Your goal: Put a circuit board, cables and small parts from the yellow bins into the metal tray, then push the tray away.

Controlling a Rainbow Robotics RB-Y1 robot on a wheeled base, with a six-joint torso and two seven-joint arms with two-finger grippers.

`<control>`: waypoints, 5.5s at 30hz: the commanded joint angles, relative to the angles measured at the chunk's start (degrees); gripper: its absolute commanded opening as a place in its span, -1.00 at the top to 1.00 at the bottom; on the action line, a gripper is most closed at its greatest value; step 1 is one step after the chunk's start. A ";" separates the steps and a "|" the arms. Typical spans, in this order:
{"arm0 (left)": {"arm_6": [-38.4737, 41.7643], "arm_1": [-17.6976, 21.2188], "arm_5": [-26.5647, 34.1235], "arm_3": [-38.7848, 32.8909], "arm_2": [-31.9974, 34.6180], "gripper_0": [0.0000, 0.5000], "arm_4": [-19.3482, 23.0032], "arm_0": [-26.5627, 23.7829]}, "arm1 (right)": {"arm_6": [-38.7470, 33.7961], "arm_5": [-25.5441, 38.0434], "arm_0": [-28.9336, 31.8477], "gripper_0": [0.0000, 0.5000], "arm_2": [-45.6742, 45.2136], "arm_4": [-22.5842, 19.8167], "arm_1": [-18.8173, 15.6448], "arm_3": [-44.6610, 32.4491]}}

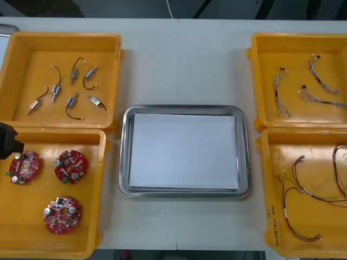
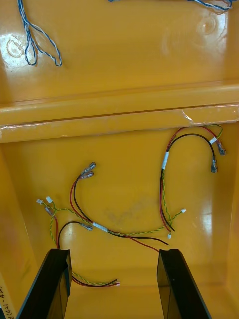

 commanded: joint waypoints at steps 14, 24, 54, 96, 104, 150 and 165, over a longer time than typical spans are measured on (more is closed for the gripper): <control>-4.87 2.50 0.36 -1.52 1.64 -1.00 -0.48 0.91 | 0.74 0.18 0.79 -1.00 -1.51 -0.50 -2.54 -1.40; -4.87 2.50 0.36 -1.52 1.64 -1.00 -0.48 0.91 | 0.74 0.18 0.79 -1.00 -1.51 -0.50 -2.54 -1.40; -4.87 2.50 0.36 -1.52 1.64 -1.00 -0.48 0.91 | 0.74 0.18 0.79 -1.00 -1.51 -0.50 -2.54 -1.40; -4.87 2.50 0.36 -1.52 1.64 -1.00 -0.48 0.91 | 0.74 0.18 0.79 -1.00 -1.51 -0.50 -2.54 -1.40; -4.87 2.50 0.36 -1.52 1.64 -1.00 -0.48 0.91 | 0.74 0.18 0.79 -1.00 -1.51 -0.50 -2.54 -1.40; -5.05 3.47 0.36 -0.38 -0.03 -1.00 0.14 1.88 | 1.26 0.18 1.58 -1.00 -3.01 0.38 -2.72 -1.57; -8.04 5.75 0.05 -0.29 0.41 -1.00 0.67 6.80 | 3.02 -8.39 11.07 -1.00 -3.36 0.82 -2.72 -1.57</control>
